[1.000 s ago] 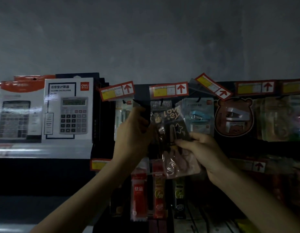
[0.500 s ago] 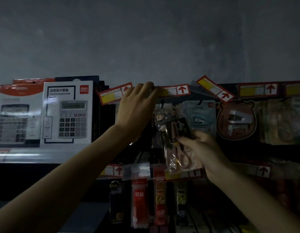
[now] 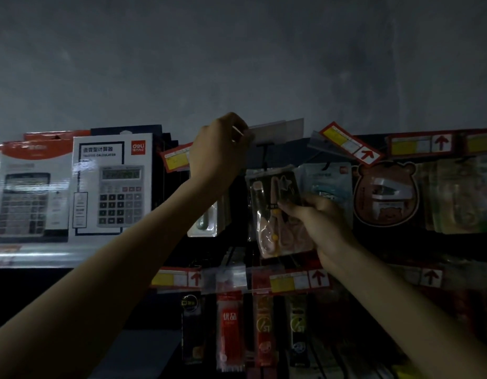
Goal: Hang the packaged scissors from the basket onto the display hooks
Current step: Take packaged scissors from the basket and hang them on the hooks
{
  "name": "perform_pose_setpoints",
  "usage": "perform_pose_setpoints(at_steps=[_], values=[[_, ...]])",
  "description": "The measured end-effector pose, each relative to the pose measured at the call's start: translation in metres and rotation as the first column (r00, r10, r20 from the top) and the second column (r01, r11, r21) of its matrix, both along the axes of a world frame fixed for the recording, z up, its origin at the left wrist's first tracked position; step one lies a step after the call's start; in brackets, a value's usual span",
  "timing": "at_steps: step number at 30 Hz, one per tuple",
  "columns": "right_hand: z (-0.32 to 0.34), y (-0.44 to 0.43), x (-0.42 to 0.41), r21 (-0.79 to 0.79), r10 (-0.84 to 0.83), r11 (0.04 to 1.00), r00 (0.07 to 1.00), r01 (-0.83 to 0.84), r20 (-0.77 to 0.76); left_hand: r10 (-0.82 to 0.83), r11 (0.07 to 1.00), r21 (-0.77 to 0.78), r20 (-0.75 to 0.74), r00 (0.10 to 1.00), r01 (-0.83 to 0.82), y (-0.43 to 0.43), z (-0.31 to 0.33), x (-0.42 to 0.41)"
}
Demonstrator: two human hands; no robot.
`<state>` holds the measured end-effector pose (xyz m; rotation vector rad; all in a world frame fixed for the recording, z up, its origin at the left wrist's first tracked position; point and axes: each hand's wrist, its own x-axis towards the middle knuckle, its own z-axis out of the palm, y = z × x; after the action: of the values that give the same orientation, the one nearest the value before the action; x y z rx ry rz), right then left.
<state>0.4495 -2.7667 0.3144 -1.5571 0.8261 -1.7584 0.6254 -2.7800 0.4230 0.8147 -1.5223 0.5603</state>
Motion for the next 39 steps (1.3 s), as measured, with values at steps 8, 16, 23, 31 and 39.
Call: perform_pose_setpoints(at_steps=[8,16,23,31,39], values=[[0.003,-0.001,0.003,-0.064,0.031,0.998,0.999,-0.028,0.037,0.066,0.998,0.018,0.046,0.997,-0.067,0.007,0.004,0.003],[0.004,-0.009,0.008,0.007,0.004,1.000,0.999,-0.004,0.046,0.069,0.997,0.021,0.050,0.996,-0.071,0.007,0.004,0.003],[0.006,-0.014,0.010,0.045,-0.006,0.999,0.998,0.004,0.064,0.097,0.995,0.015,0.053,0.994,-0.098,0.005,0.002,0.002],[0.004,-0.013,0.008,0.068,-0.004,0.998,0.999,0.001,0.039,0.048,0.998,-0.047,0.102,0.994,-0.044,0.007,-0.010,0.004],[0.000,-0.013,0.009,0.056,-0.017,0.998,0.999,0.015,0.029,0.082,0.997,-0.015,0.140,0.987,-0.081,0.019,-0.061,0.003]])
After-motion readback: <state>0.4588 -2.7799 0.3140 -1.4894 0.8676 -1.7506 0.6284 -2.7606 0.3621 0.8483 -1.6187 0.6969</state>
